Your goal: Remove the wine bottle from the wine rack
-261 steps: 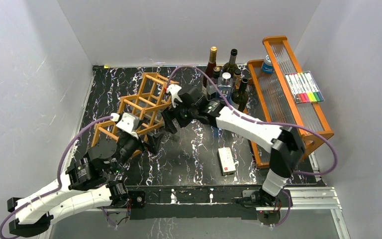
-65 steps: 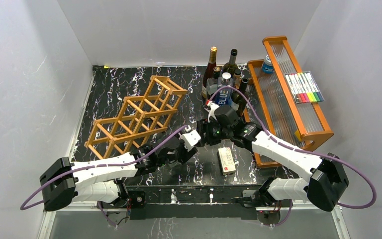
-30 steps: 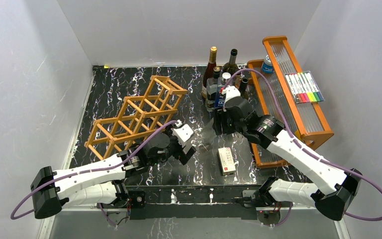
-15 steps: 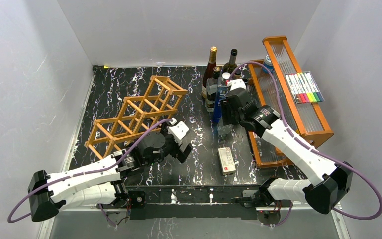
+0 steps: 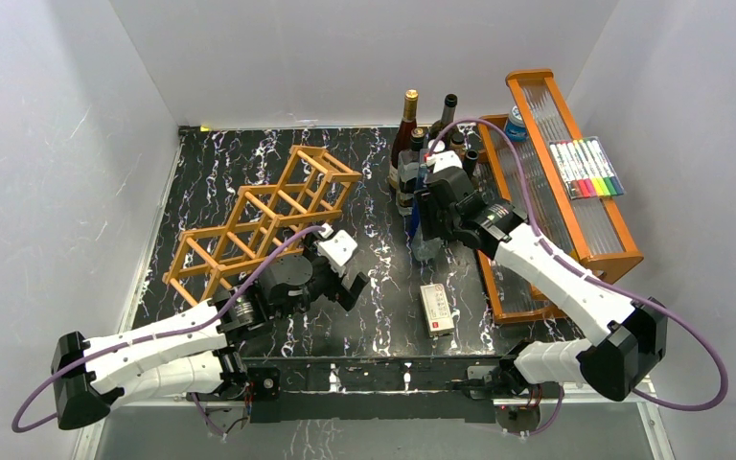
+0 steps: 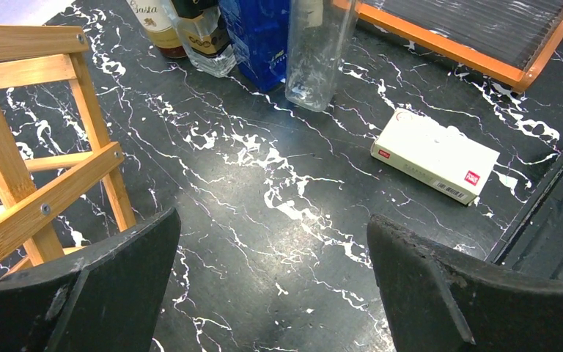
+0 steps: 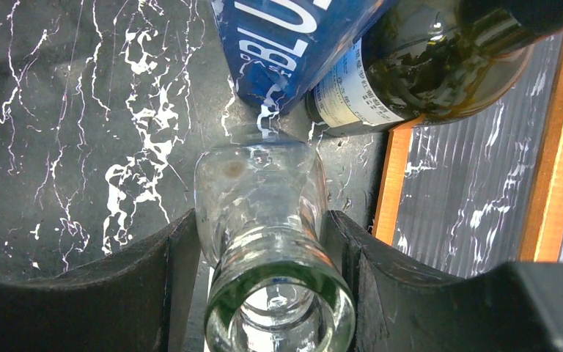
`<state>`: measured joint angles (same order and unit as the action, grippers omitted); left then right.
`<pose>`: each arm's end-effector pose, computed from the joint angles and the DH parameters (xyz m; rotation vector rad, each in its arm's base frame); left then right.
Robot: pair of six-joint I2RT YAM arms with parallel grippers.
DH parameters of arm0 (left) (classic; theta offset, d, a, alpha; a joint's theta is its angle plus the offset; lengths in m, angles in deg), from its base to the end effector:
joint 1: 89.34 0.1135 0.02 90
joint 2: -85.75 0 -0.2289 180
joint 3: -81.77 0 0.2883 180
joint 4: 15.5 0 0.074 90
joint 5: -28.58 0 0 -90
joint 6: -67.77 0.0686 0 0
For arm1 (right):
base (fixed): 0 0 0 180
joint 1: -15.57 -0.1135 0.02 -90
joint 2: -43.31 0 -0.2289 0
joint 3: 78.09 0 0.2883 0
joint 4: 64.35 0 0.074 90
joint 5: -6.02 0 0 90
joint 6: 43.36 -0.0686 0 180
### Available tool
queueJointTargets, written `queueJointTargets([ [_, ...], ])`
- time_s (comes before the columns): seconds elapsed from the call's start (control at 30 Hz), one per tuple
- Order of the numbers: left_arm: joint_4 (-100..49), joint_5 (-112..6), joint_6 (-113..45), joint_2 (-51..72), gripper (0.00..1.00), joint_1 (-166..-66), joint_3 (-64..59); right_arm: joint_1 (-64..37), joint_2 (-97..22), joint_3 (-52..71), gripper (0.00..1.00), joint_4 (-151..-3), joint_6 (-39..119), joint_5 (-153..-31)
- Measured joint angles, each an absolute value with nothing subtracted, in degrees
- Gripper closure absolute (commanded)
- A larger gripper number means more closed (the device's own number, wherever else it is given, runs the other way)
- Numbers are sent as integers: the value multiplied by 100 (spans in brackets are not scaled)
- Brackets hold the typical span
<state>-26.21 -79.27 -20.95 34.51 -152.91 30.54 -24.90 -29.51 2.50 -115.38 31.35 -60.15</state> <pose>0.1532 -0.2610 0.2660 0.7516 1.6109 -0.5184 0.2748 0.1981 0.2774 -0.2888 2.2299 0.0348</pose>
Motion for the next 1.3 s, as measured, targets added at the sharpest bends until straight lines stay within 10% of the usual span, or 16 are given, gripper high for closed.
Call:
queueJointTargets([
  [0.77, -2654, -8217, -2316, 3678, 2, -15291, 2969, -2490, -3132, 239, 3, -11381, 3187, -6163],
  [1.07, -3262, -7920, -2512, 3409, 2, -14701, 2001, -2490, -3016, 462, 2, -11407, 3260, -6236],
  [1.3, -4053, -6504, -2794, 3025, 2, -11779, 549, -2411, -2719, 1365, 2, -11451, 3371, -6316],
])
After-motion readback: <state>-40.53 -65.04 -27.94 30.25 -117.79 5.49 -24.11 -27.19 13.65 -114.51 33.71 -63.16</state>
